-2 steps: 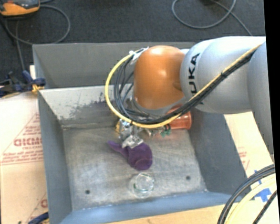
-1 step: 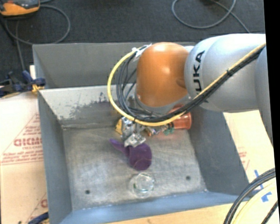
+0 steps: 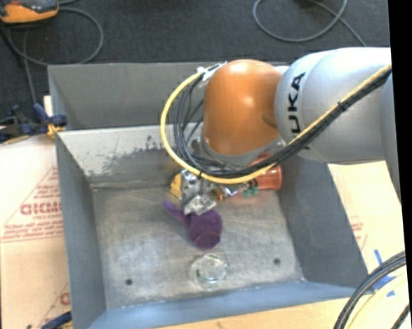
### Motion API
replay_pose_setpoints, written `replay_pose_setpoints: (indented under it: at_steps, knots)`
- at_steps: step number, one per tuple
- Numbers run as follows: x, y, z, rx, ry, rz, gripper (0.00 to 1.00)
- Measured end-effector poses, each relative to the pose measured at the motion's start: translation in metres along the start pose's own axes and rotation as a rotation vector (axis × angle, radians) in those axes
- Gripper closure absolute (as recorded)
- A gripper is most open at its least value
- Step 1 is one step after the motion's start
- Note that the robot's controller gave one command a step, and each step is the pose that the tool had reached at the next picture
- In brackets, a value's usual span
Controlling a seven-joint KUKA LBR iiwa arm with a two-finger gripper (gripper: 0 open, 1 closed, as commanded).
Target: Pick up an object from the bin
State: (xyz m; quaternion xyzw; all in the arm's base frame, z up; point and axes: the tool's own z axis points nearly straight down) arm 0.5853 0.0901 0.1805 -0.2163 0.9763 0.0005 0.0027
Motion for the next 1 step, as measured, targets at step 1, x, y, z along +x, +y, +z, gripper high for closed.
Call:
replay_pose_setpoints:
  at_steps: [1]
  knots:
    - [0.0019,-0.0016,-0.0397,0.0,0.001,-0.016,1.0]
